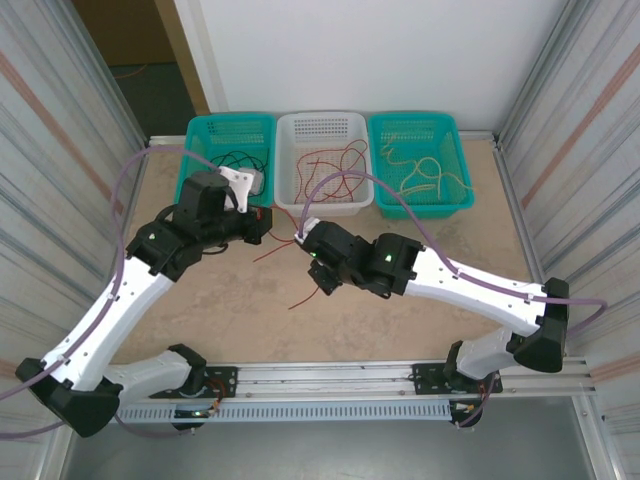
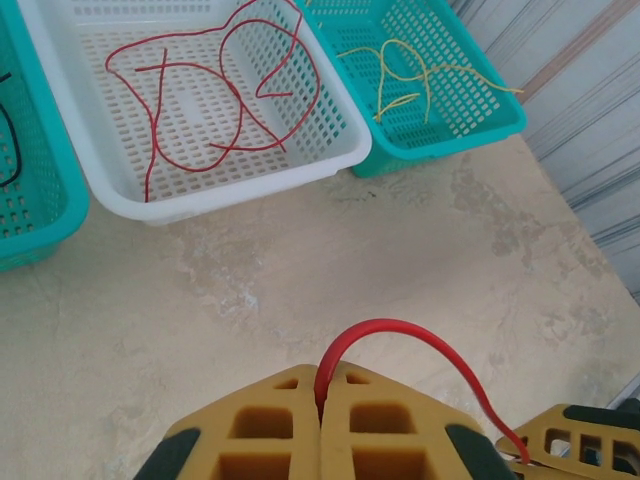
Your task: Untangle the cables
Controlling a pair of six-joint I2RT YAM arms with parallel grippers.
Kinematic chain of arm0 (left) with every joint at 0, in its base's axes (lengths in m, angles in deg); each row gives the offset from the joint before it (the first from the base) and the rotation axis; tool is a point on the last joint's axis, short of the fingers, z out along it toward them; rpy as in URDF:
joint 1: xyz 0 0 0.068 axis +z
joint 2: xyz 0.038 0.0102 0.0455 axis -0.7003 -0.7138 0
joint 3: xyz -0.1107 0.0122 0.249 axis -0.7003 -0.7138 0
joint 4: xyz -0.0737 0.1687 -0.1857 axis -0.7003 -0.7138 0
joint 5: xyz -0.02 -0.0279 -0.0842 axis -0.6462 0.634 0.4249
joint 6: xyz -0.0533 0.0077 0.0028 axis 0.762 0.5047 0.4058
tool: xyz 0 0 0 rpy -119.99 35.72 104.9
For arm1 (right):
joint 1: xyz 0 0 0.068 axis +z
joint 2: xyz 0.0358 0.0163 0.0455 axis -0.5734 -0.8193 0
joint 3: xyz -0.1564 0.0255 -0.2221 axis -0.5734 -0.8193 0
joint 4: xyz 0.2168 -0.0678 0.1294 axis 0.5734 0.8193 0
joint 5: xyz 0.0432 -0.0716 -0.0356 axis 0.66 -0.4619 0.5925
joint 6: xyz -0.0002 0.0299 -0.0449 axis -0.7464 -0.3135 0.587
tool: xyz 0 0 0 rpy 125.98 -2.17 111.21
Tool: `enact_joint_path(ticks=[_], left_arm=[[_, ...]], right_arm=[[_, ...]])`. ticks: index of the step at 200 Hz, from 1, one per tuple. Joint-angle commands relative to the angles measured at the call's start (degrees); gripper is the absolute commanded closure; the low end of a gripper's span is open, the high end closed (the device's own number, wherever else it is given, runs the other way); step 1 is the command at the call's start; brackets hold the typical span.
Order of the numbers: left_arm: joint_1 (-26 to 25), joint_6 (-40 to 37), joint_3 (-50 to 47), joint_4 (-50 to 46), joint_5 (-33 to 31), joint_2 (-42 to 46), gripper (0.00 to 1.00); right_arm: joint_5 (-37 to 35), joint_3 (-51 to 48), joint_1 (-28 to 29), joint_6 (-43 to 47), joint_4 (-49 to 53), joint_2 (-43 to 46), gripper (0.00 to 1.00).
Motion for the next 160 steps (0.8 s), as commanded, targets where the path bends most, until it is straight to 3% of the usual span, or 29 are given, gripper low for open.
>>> enact_joint_path(ticks=[1, 25, 32, 47, 75, 94, 129, 160], left_arm=[[0.04, -0.98, 1.6, 0.07, -2.43, 0.38, 1.0], [0.04, -0.46, 0.53, -0.89, -3.66, 0.48, 1.0], [0.04, -0.4, 0.13, -1.13, -3.64, 0.45, 0.96], [0.05, -0.26, -0.76, -1.57, -3.67, 0.38, 0.83], [0.07, 1.12, -1.76, -1.82, -5.14, 0.96, 0.47], [0.08, 2.12, -2.82, -0.52, -5.94, 2.07, 0.32], [0.04, 4.08, -3.77, -0.96, -8.78, 3.79, 0.22], [0.04, 5.92, -7.93, 0.39, -9.04, 7.61, 0.19]], right_arm=[[0.05, 0.03, -2.66, -0.58, 0.96, 1.13, 1.0], [2.41, 1.76, -7.36, -2.48, 0.0, 3.29, 1.0], [3.36, 3.08, -8.96, -3.09, 0.05, 3.39, 1.0], [5.57, 7.47, -12.36, -4.6, 1.4, 2.73, 1.0], [7.69, 15.92, -17.71, -7.32, 3.76, -1.66, 1.0], [11.03, 22.57, -23.14, -10.96, 4.68, -7.21, 1.0], [11.14, 39.7, -28.65, -13.21, 9.86, -20.63, 1.0], [15.2, 49.46, -32.76, -17.18, 11.33, -30.06, 1.0]])
